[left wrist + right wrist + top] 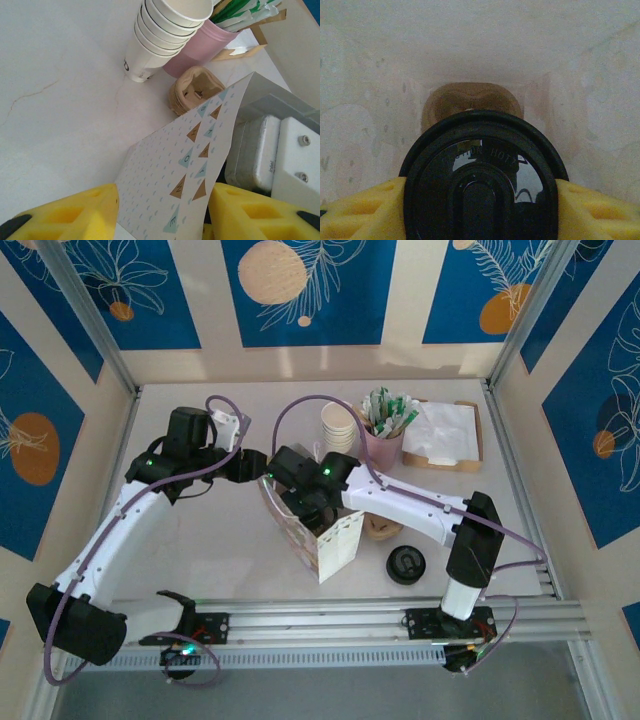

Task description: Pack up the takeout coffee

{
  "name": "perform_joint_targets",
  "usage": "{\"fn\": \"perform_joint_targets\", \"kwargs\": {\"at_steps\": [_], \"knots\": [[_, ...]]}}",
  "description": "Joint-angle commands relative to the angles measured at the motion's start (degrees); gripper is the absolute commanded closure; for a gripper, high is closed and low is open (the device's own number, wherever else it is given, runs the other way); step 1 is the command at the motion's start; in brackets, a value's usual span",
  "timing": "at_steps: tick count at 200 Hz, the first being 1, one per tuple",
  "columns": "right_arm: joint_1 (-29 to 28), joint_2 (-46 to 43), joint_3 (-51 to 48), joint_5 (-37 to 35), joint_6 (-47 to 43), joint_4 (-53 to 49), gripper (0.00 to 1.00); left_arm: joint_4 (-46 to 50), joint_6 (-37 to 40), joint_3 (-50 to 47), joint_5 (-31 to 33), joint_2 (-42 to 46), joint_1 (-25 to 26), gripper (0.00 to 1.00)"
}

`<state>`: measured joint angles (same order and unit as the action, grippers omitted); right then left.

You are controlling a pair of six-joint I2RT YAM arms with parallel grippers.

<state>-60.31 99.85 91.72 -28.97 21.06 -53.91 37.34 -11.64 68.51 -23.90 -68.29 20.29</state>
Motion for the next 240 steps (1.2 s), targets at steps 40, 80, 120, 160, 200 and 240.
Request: {"fn": "perform_joint_targets", "kwargs": {"at_steps": [40, 80, 120, 160, 200, 240], "knots": [[0.13, 2.43, -4.06, -1.83, 1.52, -3.03, 0.54, -0.25, -0.26, -0.92, 0.43, 0.89, 0.49, 0.49], [0.53, 2.89, -4.02, -7.14, 2.34, -7.00, 0.54, -0.17, -0.19, -1.08, 0.70, 0.88, 0.47, 0.49], [0.38, 0.94, -2.39, -5.35, 2.08, -5.92, 0.54, -0.16, -0.21, -1.14, 0.79, 0.87, 0.45, 0.49], [0.43, -4.57, -3.05, 0.06, 2.36, 0.48, 0.54, -0.16, -0.22, -1.27, 0.79, 1.01, 0.45, 0.49], [1.82, -6.61, -5.94, 5.06, 2.62, 5.18, 0.54, -0.34, -0.39, -1.23, 0.44, 1.01, 0.45, 0.49], [2.23, -3.43, -6.14, 5.48, 2.87, 6.36, 0.54, -0.43, -0.54, -1.30, 0.35, 1.06, 0.53, 0.49]]}}
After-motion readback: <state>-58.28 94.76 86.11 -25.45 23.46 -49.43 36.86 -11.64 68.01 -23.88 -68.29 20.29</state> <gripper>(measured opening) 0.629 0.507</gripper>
